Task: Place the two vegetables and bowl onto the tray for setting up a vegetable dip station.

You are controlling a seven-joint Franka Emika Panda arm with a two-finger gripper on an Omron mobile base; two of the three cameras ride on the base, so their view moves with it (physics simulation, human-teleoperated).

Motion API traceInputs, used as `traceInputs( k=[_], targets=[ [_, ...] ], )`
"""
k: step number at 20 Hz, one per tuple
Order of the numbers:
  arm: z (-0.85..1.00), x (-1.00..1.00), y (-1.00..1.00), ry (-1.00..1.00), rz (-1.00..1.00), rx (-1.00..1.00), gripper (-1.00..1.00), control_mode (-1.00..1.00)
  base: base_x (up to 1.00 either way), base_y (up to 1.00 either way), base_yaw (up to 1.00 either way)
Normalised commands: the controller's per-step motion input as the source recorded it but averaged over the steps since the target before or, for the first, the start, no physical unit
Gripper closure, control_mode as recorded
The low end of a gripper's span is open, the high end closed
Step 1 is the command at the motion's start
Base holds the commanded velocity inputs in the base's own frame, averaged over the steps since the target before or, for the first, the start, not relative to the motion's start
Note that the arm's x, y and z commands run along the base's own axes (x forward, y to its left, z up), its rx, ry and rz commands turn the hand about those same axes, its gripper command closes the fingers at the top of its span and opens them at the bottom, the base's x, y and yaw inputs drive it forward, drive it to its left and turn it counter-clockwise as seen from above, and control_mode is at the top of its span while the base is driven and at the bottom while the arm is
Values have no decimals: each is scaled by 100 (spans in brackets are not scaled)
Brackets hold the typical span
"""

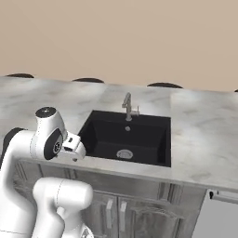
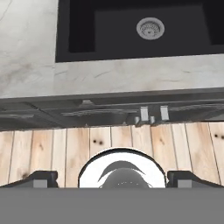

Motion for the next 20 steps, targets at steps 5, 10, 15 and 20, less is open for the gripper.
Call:
traceInputs(
  k=[5,10,15,20],
  targets=[
    [0,0,0,0,0,0,-100,100,9,68,0],
    [0,0,0,0,0,0,-100,100,10,68,0],
    [0,0,0,0,0,0,-100,100,10,68,-2],
    [0,0,0,0,0,0,-100,100,10,67,-4]
  ],
)
